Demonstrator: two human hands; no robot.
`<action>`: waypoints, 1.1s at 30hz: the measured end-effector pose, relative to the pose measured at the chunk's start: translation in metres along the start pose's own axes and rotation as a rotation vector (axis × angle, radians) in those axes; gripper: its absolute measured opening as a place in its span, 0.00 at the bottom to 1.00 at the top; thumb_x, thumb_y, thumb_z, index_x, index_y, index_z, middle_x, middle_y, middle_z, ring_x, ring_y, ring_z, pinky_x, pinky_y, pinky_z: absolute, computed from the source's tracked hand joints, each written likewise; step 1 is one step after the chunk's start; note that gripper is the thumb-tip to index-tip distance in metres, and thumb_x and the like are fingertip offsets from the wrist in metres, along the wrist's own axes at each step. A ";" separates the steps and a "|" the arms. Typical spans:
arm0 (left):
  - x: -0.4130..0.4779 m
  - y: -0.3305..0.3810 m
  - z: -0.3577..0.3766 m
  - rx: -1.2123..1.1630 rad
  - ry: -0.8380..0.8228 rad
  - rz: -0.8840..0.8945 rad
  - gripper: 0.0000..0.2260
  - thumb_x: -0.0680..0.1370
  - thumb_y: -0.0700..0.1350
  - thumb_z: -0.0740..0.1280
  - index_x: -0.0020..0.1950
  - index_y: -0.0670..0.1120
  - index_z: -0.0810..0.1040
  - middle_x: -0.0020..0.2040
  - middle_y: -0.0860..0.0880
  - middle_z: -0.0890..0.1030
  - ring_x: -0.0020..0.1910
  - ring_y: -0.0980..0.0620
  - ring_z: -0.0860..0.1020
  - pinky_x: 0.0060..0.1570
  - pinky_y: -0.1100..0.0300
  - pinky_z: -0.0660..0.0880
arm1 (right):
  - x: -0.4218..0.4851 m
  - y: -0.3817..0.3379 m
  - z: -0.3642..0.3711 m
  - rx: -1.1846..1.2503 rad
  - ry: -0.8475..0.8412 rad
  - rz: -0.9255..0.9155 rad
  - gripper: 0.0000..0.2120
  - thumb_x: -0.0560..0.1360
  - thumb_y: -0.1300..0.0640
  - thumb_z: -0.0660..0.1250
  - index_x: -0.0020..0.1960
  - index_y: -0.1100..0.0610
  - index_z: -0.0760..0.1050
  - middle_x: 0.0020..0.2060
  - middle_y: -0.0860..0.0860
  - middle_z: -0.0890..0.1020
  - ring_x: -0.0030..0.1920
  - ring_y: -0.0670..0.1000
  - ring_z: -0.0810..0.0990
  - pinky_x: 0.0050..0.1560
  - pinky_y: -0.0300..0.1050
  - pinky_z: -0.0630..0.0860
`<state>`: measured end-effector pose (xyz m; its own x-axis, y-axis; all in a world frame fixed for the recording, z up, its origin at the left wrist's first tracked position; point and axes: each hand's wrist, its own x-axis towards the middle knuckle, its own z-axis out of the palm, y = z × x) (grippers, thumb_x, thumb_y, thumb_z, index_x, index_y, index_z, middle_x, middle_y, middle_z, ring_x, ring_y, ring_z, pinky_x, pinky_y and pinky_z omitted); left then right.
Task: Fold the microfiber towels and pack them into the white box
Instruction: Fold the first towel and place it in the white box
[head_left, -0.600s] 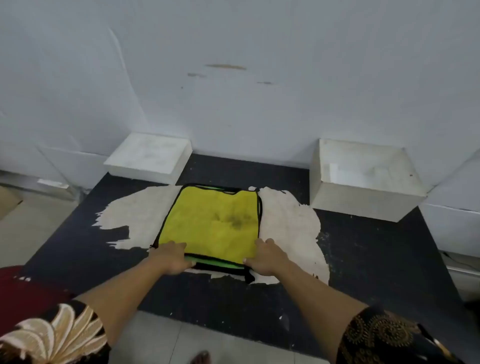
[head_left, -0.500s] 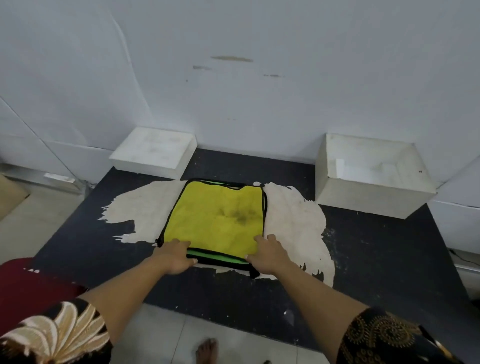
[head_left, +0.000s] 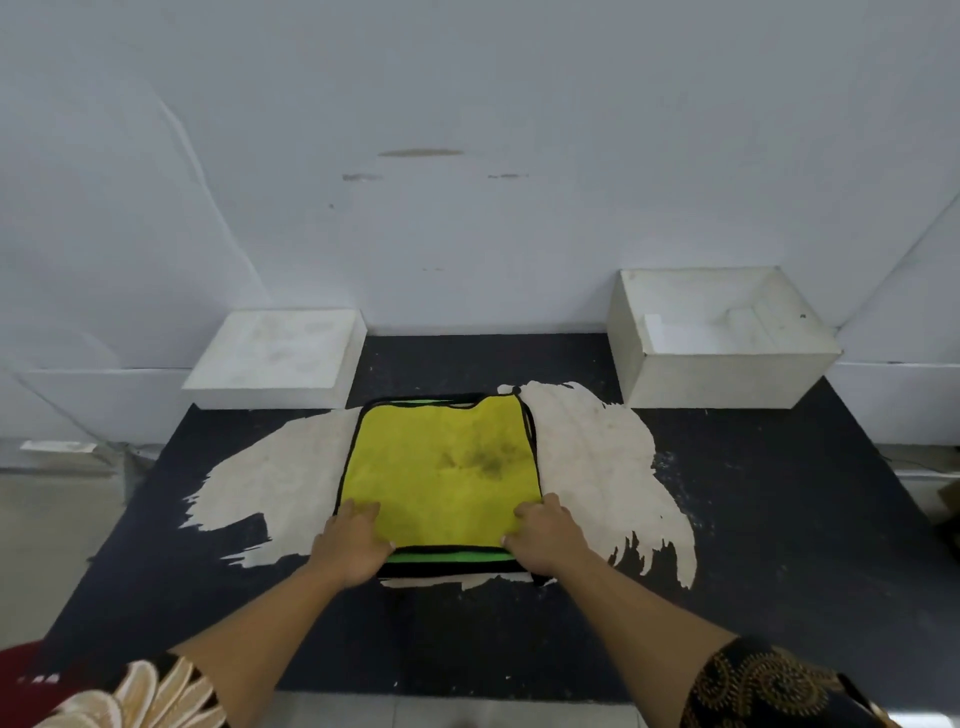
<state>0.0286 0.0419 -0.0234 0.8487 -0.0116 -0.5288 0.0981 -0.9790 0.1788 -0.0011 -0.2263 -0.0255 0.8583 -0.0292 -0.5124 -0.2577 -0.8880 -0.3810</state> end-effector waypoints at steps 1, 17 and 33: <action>0.005 -0.002 -0.003 -0.013 0.000 -0.001 0.34 0.78 0.57 0.64 0.79 0.51 0.53 0.80 0.43 0.49 0.76 0.40 0.57 0.71 0.46 0.62 | 0.001 -0.002 0.003 0.009 0.004 0.017 0.25 0.77 0.42 0.64 0.68 0.56 0.72 0.66 0.58 0.66 0.64 0.61 0.71 0.63 0.55 0.72; 0.037 -0.013 -0.005 -0.176 0.170 -0.065 0.18 0.78 0.50 0.65 0.67 0.51 0.76 0.68 0.44 0.70 0.64 0.42 0.72 0.64 0.49 0.71 | 0.015 -0.013 0.023 0.031 0.265 0.149 0.15 0.74 0.67 0.62 0.58 0.57 0.78 0.59 0.55 0.71 0.55 0.56 0.72 0.56 0.48 0.75; 0.027 -0.008 0.007 -0.153 0.241 -0.257 0.20 0.74 0.47 0.70 0.60 0.41 0.67 0.59 0.40 0.69 0.54 0.39 0.73 0.51 0.47 0.75 | 0.033 -0.018 0.021 0.052 0.223 0.321 0.30 0.77 0.61 0.62 0.76 0.60 0.53 0.58 0.56 0.78 0.56 0.56 0.79 0.54 0.48 0.74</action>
<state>0.0467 0.0475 -0.0447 0.8825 0.2963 -0.3654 0.3845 -0.9018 0.1974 0.0228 -0.2017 -0.0516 0.8041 -0.4056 -0.4346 -0.5460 -0.7931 -0.2700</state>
